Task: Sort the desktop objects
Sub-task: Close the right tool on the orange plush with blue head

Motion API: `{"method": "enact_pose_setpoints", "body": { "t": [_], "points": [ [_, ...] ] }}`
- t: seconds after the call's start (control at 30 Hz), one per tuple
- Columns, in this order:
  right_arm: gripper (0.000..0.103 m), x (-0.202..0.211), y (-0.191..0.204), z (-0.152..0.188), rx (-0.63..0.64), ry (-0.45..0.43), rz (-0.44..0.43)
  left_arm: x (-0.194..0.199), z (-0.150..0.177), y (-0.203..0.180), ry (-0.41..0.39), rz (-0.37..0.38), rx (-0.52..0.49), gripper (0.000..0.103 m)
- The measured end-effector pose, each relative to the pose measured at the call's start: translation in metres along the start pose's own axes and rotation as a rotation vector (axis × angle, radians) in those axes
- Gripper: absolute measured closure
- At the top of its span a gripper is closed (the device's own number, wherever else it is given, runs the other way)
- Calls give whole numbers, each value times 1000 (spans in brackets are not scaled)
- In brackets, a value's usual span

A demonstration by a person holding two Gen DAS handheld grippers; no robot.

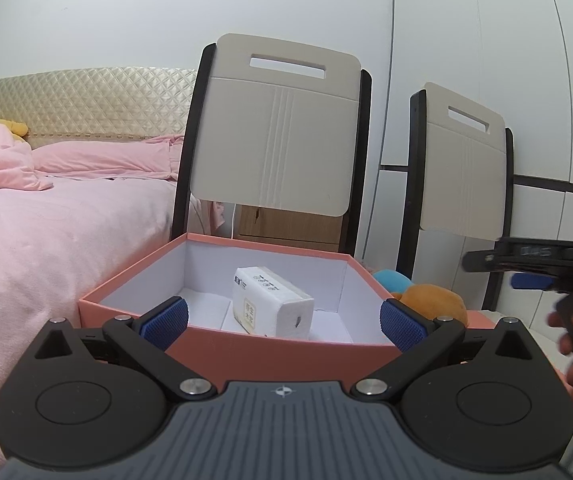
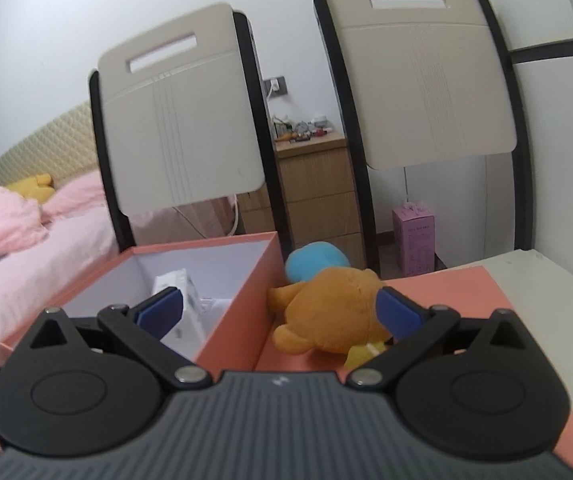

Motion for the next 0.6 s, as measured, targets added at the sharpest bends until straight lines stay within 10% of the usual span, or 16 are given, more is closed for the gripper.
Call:
{"method": "enact_pose_setpoints", "body": {
  "t": [0.6],
  "points": [
    [0, -96, -38, 15, -8, 148, 19, 1, -1, 1, 2, 4, 6, 0]
  ]
}}
Point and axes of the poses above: each gripper's, at about its wrist camera, not at the fingertips, and x roughly against the way its jaws point, y to its left, z to its underside, the point moved 4 cm from there along -x, roughly the way its jaws point, and after that the axes turned 2 degrees about x, right-handed, at the moved point
